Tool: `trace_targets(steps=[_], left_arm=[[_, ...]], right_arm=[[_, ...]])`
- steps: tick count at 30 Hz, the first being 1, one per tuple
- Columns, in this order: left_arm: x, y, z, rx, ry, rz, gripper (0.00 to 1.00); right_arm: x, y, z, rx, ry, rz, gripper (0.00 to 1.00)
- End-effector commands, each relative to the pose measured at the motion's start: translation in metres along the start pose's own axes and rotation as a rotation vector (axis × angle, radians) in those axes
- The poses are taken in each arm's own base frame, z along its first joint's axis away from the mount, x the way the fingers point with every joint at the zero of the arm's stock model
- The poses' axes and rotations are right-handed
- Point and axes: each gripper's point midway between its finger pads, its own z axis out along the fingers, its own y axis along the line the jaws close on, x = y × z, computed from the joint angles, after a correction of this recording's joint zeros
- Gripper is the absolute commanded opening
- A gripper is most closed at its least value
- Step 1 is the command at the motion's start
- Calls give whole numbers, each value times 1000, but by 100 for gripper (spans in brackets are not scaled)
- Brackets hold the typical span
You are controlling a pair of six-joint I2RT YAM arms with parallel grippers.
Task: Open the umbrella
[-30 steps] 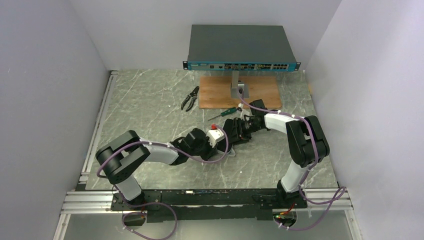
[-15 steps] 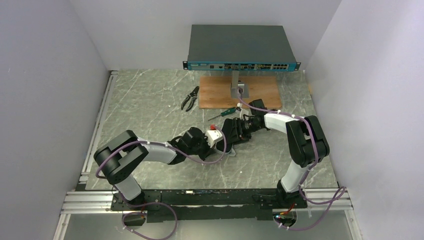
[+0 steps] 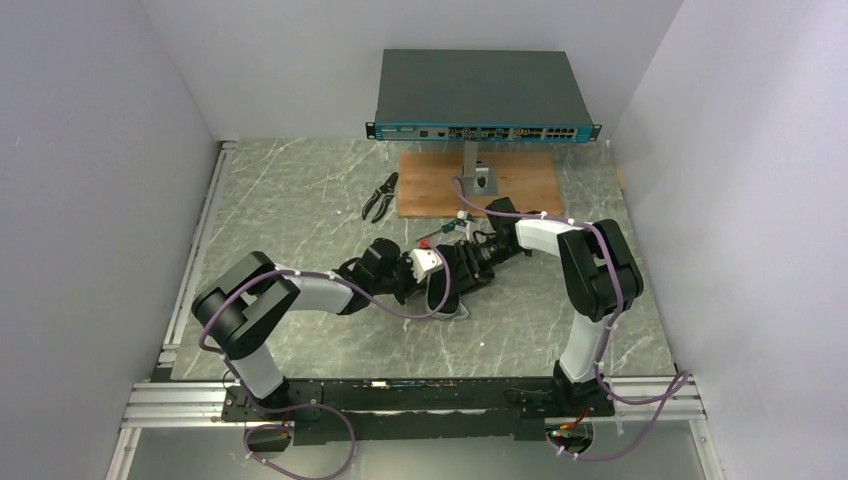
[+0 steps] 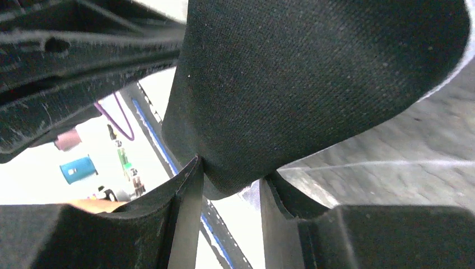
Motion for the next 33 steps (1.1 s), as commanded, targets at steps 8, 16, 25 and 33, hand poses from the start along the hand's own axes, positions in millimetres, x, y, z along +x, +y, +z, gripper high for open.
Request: trace_targets(steps=[8,16,25,33], left_arm=[[-11,68,1,-167,-43,-85,0],[-15,101,-3,-236,-43,-154,0],[5,65,-20,-124,-23,-240,0],[26,16,-30,-19,13,-340,0]], right_arm=[[50,-14,16,46,238,-8,0],[57,-9,21,40,300,-37,0],[-4,-39,1,281,233,-213,13],[-64,-14,-32,357,30,-355,71]])
